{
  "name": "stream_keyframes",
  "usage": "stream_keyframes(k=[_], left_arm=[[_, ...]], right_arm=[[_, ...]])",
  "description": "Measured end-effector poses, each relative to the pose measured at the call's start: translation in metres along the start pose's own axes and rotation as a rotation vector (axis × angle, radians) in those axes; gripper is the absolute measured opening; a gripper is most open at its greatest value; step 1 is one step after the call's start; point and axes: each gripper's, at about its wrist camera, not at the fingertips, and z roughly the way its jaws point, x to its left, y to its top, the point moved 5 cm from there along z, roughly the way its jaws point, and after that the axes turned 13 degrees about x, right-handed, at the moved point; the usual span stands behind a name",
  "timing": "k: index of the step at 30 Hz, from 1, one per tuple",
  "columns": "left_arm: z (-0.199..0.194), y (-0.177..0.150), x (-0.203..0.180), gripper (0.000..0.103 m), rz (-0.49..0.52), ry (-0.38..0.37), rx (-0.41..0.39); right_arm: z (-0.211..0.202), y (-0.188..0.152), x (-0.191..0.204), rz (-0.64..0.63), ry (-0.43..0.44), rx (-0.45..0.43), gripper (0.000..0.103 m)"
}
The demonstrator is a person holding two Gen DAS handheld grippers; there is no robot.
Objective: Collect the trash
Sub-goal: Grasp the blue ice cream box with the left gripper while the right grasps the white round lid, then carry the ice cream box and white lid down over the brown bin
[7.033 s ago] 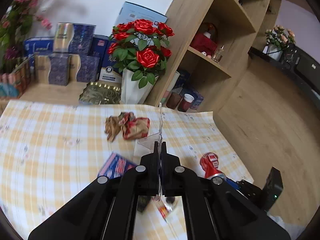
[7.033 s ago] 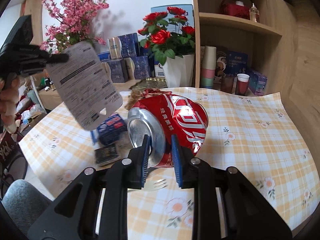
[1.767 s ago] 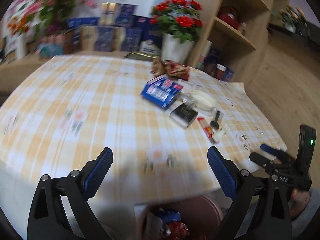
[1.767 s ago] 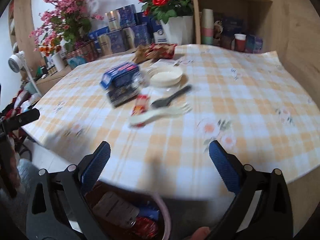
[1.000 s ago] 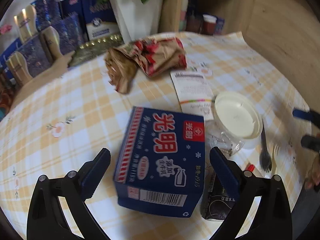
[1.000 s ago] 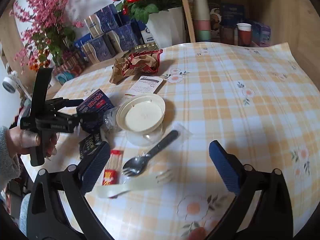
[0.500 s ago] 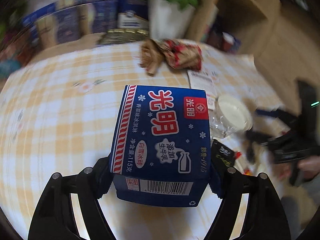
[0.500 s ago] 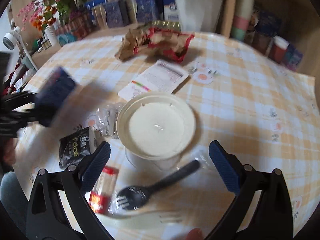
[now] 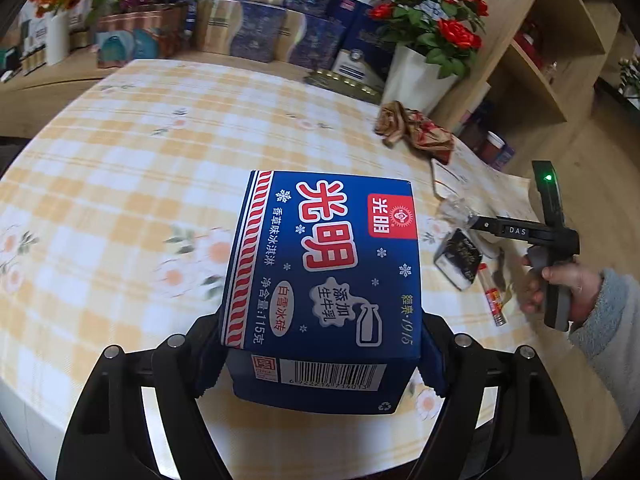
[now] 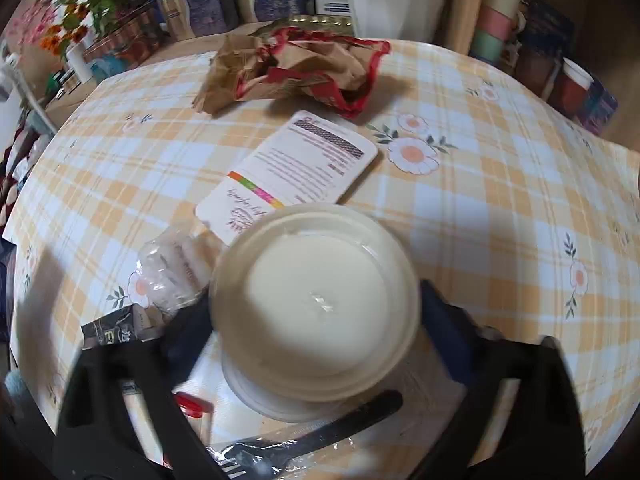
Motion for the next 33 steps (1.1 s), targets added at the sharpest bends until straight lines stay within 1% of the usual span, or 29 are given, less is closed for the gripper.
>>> stream_keyframes(k=[1, 3, 6, 9, 11, 15, 18, 22, 25, 31, 33], left_arm=[[-0.003, -0.001, 0.003, 0.075, -0.012, -0.006, -0.007], [-0.011, -0.004, 0.004, 0.075, -0.025, -0.007, -0.031], [-0.019, -0.006, -0.004, 0.075, -0.013, -0.004, -0.056], [-0.026, -0.011, -0.018, 0.075, -0.002, -0.014, -0.058], [-0.03, -0.014, -0.028, 0.075, 0.019, -0.01, -0.06], [-0.045, -0.026, -0.051, 0.075, 0.079, -0.006, -0.077], [-0.052, -0.038, -0.063, 0.076, 0.092, -0.021, -0.075], [-0.062, -0.06, -0.076, 0.076, 0.119, -0.027, -0.075], [-0.07, -0.079, -0.083, 0.076, 0.152, -0.006, -0.089], [-0.078, -0.113, -0.09, 0.076, 0.17, -0.002, -0.067], [-0.079, -0.126, -0.094, 0.076, 0.181, -0.008, -0.058]], right_arm=[[-0.003, 0.0, 0.001, -0.002, -0.027, -0.007, 0.087], [-0.012, -0.002, 0.003, -0.006, -0.042, -0.047, 0.086], [-0.034, -0.009, 0.008, -0.012, -0.06, -0.12, 0.086], [-0.067, -0.023, 0.009, 0.021, 0.011, -0.211, 0.086], [-0.084, -0.033, 0.011, 0.027, 0.028, -0.253, 0.086], [-0.117, -0.068, 0.022, 0.011, 0.041, -0.326, 0.087], [-0.138, -0.108, 0.033, -0.007, 0.033, -0.379, 0.087], [-0.152, -0.164, 0.044, 0.02, 0.065, -0.403, 0.087], [-0.153, -0.204, 0.056, 0.046, 0.079, -0.403, 0.087], [-0.14, -0.261, 0.083, 0.058, 0.093, -0.368, 0.087], [-0.132, -0.275, 0.09, 0.066, 0.098, -0.352, 0.087]])
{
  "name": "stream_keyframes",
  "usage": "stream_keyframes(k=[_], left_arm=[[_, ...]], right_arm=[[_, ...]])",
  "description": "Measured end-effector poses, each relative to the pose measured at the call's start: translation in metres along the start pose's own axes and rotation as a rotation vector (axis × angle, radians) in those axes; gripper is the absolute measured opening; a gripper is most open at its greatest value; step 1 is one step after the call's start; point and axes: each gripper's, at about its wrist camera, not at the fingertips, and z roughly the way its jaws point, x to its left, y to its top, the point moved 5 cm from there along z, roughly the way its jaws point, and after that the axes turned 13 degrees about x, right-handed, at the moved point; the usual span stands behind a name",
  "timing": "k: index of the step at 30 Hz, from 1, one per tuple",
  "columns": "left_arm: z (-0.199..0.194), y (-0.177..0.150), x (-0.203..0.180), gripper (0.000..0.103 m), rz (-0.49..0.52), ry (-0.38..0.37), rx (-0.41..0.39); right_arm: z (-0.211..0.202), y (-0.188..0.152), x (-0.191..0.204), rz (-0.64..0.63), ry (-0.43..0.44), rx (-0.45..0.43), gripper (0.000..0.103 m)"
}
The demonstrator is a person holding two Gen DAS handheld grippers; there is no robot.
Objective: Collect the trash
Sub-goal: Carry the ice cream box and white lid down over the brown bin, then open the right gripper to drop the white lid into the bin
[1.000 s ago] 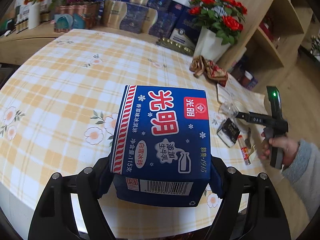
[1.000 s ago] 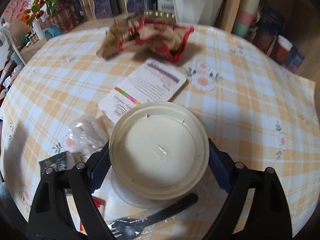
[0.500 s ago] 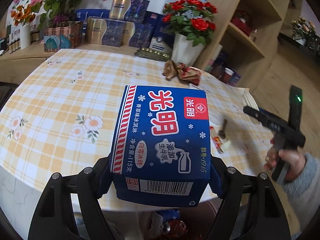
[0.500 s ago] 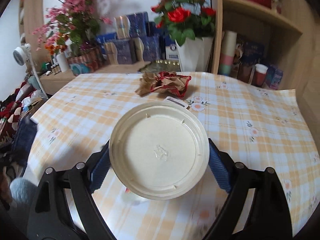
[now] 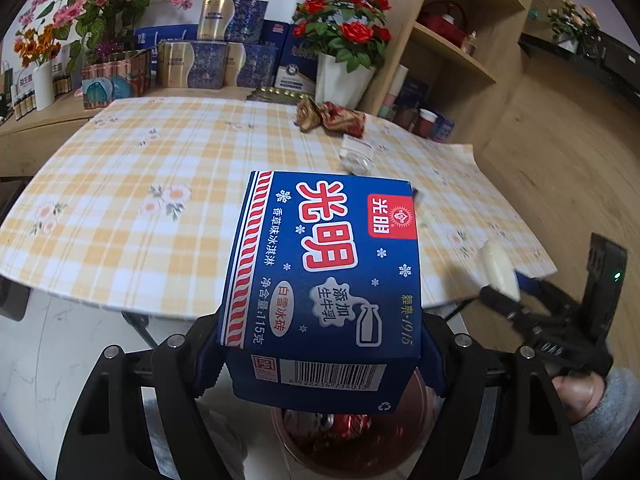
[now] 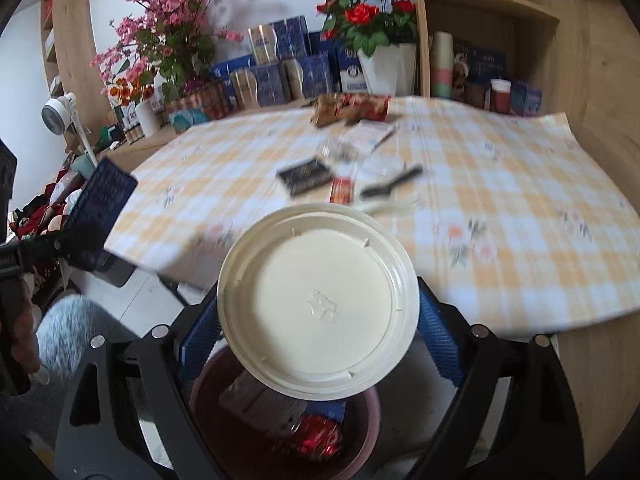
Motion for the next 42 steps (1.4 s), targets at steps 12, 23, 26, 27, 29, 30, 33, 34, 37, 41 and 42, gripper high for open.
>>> stream_keyframes(k=[12, 23, 26, 27, 29, 30, 33, 34, 37, 41, 42], left_arm=[[0.003, -0.058, -0.006, 0.076, 0.007, 0.057, -0.027], [0.015, -0.06, 0.007, 0.076, -0.057, 0.031, 0.012], [0.016, -0.06, 0.01, 0.076, -0.076, 0.03, 0.014], [0.016, -0.06, 0.01, 0.076, -0.08, 0.031, 0.015], [0.017, -0.06, 0.01, 0.076, -0.078, 0.031, 0.021], [0.018, -0.061, 0.01, 0.076, -0.076, 0.031, 0.022], [0.02, -0.061, 0.008, 0.076, -0.07, 0.036, 0.031], [0.02, -0.061, 0.008, 0.076, -0.068, 0.037, 0.034], [0.022, -0.061, 0.007, 0.076, -0.066, 0.039, 0.041], [0.025, -0.06, 0.004, 0.076, -0.051, 0.047, 0.052], [0.026, -0.06, 0.003, 0.076, -0.045, 0.049, 0.054]], right_arm=[[0.033, -0.061, 0.029, -0.031, 0.057, 0.14, 0.088], [0.037, -0.063, 0.035, -0.061, 0.042, 0.161, 0.089], [0.04, -0.063, 0.035, -0.063, 0.043, 0.171, 0.089], [0.04, -0.063, 0.035, -0.062, 0.045, 0.173, 0.09], [0.041, -0.063, 0.035, -0.058, 0.051, 0.174, 0.092], [0.041, -0.062, 0.035, -0.057, 0.053, 0.171, 0.094], [0.039, -0.06, 0.034, -0.046, 0.061, 0.16, 0.095], [0.038, -0.06, 0.034, -0.043, 0.06, 0.154, 0.095], [0.03, -0.056, 0.031, -0.041, 0.033, 0.109, 0.096], [0.015, -0.047, 0.02, -0.017, -0.035, 0.007, 0.097], [0.011, -0.045, 0.015, -0.002, -0.058, -0.018, 0.097]])
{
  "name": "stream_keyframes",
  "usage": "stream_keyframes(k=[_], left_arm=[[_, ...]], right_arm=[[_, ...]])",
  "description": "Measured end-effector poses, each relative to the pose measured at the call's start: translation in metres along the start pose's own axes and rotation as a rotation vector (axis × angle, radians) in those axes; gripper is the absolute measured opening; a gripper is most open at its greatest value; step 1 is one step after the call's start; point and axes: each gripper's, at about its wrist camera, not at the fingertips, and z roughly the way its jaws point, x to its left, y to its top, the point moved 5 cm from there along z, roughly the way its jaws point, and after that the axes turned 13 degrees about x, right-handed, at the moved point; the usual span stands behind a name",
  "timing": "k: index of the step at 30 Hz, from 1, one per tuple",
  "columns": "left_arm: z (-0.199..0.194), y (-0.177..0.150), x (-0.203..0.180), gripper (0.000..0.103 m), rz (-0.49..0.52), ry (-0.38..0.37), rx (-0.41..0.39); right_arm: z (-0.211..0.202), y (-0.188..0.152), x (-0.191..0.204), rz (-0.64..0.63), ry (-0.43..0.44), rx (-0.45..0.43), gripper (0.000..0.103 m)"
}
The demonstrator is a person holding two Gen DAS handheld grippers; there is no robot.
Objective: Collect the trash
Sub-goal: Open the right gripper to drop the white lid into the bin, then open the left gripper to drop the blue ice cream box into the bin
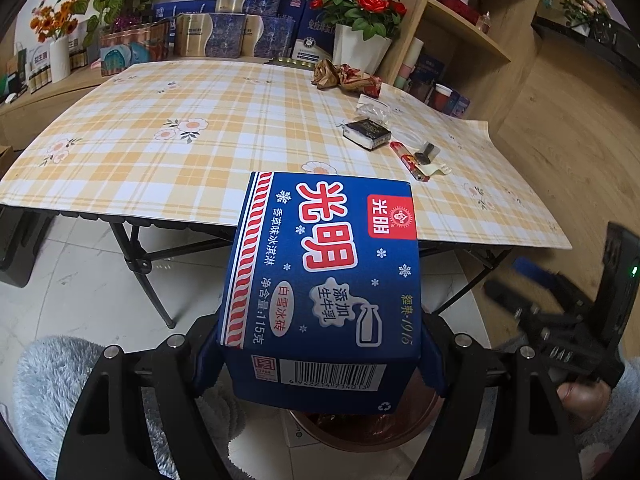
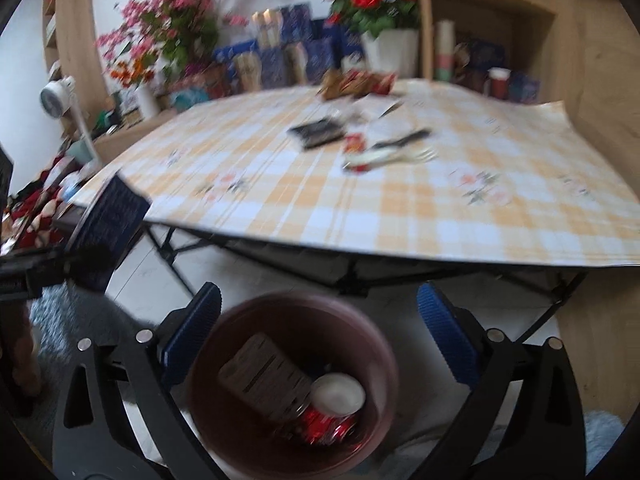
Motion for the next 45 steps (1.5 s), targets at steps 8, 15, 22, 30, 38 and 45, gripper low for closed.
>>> stream_keyframes(k=[8, 15, 22, 30, 38, 45], left_arm=[[0.009, -0.003, -0.019, 0.076, 0.103, 0.001, 0.035], [0.036, -0.015, -0.041, 0.076, 0.222, -0.014, 0.155], [0.055, -0.023, -0.046, 0.076, 0.25, -0.012, 0.231], [0.06, -0.024, -0.045, 0.076, 0.249, -0.009, 0.263], [0.061, -0.024, -0.044, 0.083, 0.246, -0.006, 0.267], [0.06, -0.021, -0.038, 0.087, 0.213, -0.001, 0.259]], right_arm=[[-0.006, 0.006, -0.033, 0.112, -0.073, -0.045, 0.097], [-0.005, 0.003, -0.043, 0.154, -0.077, -0.04, 0.097], [-0.004, 0.003, -0.046, 0.165, -0.075, -0.034, 0.097], [-0.002, 0.0, -0.045, 0.173, -0.07, -0.022, 0.097], [-0.001, 0.0, -0.041, 0.164, -0.07, -0.013, 0.097], [0.0, -0.001, -0.04, 0.164, -0.069, -0.011, 0.097]])
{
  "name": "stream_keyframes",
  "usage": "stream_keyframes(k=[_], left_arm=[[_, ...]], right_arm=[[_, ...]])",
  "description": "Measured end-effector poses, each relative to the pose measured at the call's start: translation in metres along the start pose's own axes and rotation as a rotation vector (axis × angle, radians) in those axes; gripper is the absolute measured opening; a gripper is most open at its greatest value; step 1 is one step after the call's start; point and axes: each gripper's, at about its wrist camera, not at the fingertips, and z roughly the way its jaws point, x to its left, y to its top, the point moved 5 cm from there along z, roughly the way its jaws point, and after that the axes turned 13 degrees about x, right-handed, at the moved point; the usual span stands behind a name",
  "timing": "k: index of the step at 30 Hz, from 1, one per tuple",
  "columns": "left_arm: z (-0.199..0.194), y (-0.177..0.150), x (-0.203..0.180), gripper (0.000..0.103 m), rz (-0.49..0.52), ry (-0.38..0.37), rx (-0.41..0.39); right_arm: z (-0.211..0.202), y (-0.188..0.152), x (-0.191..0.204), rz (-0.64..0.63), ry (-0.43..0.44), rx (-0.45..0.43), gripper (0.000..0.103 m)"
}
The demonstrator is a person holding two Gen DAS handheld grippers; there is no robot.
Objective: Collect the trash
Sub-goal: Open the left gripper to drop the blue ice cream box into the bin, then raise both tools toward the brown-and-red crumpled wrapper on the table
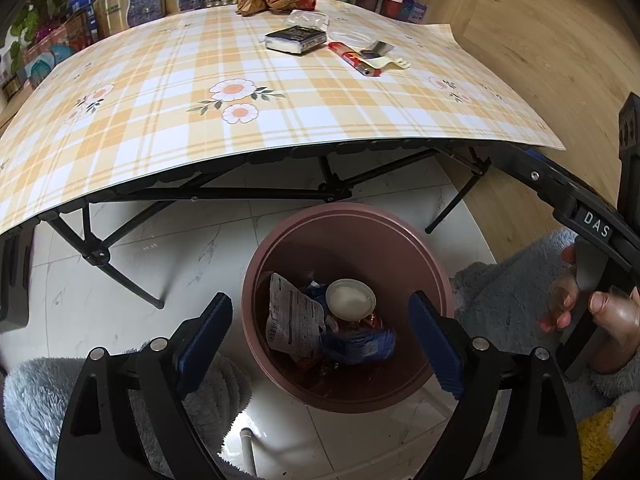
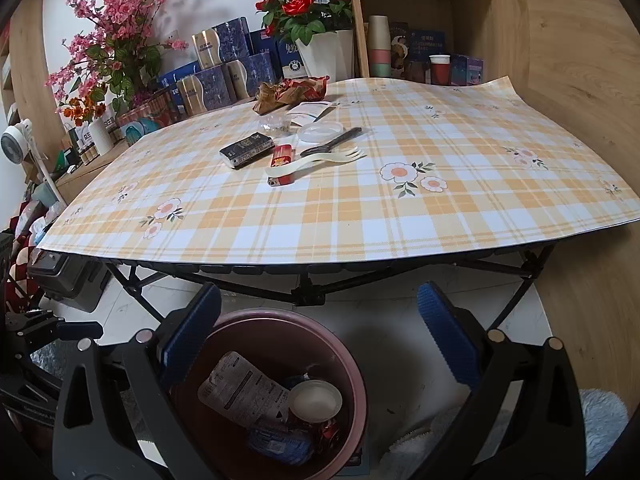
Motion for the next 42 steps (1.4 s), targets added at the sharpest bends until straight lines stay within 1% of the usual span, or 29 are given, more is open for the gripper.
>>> stream_keyframes(k=[12, 18, 21, 24, 25, 26, 28, 30, 33, 35, 38, 42], left_arm=[[-0.002, 0.002, 0.007, 0.088, -0.04, 0.003, -0.007], [-0.014, 0.004, 0.019, 0.088, -0.101, 0.009, -0.053], [-0.026, 0.006, 0.03, 0.088, -0.158, -0.01, -0.099], [-0.04, 0.009, 0.038, 0.091, -0.2, -0.028, -0.156], [-0.042, 0.01, 0.039, 0.093, -0.203, -0.044, -0.164], [-0.044, 0.012, 0.04, 0.093, -0.207, -0.079, -0.176], [-0.044, 0.015, 0.043, 0.093, -0.222, -0.103, -0.176], [-0.045, 0.02, 0.047, 0.093, -0.239, -0.143, -0.17], [-0.055, 0.037, 0.053, 0.093, -0.267, -0.208, -0.191], [-0.072, 0.057, 0.055, 0.093, -0.263, -0.243, -0.236], [-0.09, 0.091, 0.057, 0.093, -0.236, -0.249, -0.283], [-0.1, 0.157, 0.069, 0.093, -0.226, -0.25, -0.327]], right_arm=[[0.0, 0.001, -0.001, 0.002, 0.0, -0.002, 0.097], [-0.001, 0.002, -0.004, 0.039, 0.015, -0.015, 0.097], [-0.002, 0.005, -0.008, 0.059, 0.02, -0.014, 0.097], [-0.005, 0.008, -0.01, 0.07, 0.025, -0.018, 0.097], [-0.006, 0.008, -0.011, 0.075, 0.026, -0.02, 0.097], [-0.006, 0.01, -0.012, 0.078, 0.028, -0.021, 0.097], [-0.007, 0.013, -0.014, 0.085, 0.028, -0.02, 0.097], [-0.009, 0.019, -0.017, 0.097, 0.029, -0.022, 0.097], [-0.011, 0.03, -0.023, 0.114, 0.03, -0.023, 0.097], [-0.013, 0.041, -0.029, 0.119, 0.026, -0.025, 0.097], [-0.011, 0.062, -0.039, 0.122, 0.018, -0.015, 0.097], [-0.007, 0.095, -0.051, 0.123, 0.009, -0.016, 0.097]])
